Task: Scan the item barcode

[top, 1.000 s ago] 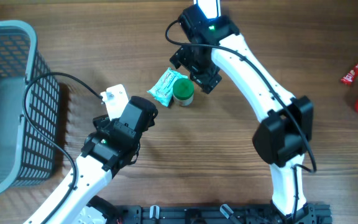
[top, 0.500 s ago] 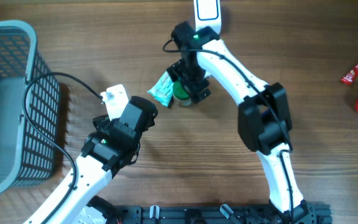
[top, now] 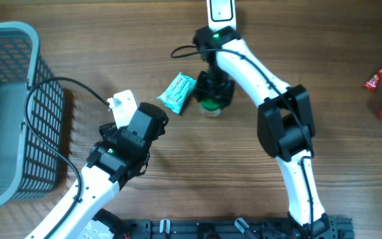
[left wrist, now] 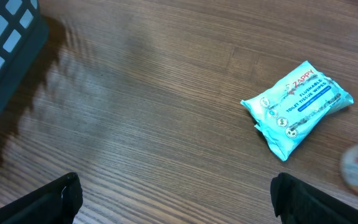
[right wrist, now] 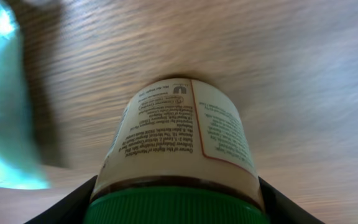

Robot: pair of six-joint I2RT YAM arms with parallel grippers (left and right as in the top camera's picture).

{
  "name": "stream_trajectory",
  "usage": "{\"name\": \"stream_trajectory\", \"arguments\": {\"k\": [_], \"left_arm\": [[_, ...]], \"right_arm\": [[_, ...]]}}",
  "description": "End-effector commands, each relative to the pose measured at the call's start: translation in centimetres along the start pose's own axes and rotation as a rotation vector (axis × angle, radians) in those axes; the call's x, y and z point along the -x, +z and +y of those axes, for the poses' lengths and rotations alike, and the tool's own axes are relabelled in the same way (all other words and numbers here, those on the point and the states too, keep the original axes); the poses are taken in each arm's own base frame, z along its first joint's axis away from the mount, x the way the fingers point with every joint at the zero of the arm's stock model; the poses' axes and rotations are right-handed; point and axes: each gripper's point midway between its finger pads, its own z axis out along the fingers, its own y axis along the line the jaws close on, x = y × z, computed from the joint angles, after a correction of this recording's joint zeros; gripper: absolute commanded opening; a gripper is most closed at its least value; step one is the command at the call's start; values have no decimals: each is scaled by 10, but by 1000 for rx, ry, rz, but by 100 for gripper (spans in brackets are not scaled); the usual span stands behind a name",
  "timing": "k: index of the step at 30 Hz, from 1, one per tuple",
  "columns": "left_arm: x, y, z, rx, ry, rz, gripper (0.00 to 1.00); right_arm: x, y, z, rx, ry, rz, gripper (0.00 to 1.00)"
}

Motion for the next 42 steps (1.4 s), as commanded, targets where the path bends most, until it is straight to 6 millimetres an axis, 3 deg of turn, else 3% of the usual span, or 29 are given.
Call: {"name": "stream_trajectory", "arguments": {"k": [1,3,5,7,8,11,12,13,16,19,21,28,32,42], "left_arm": [[3,0,2,12,9,-15,100],[3,0,2,12,9,-15,100],[3,0,2,12,9,-15,100],[3,0,2,12,9,-15,100],[3,0,2,12,9,-15,100],[3,0,2,12,9,-15,100],[3,0,2,12,9,-15,100],[3,0,2,12,9,-15,100],[2,0,2,12,9,-15,100],[3,0,2,12,9,-15,100],[3,0,2,12,9,-15,100],[3,0,2,12,9,-15,100],[2,0,2,12,9,-15,100],[3,0,2,12,9,-15,100]], "right_arm": [[17,-11,-44,-101,-429,-2,70],[22,-19,-53,-113,-468,-18,76],[19,-41,-60,-100,-469,-41,82],[15,-72,-61,-78,-466,-102,88],[14,-87,-60,-65,-460,-139,99],[-1,-134,-62,-8,-334,-257,100],[-4,-147,-63,18,-252,-290,100],[-5,-164,-65,74,-59,-337,99],[-11,-174,-77,152,405,-323,100],[-12,-161,-81,187,867,-258,100],[-13,-146,-78,189,1025,-202,100],[-2,-89,-54,264,1127,-65,100],[0,-51,-57,254,1246,-32,100],[18,-17,-54,268,1272,-43,99]]}}
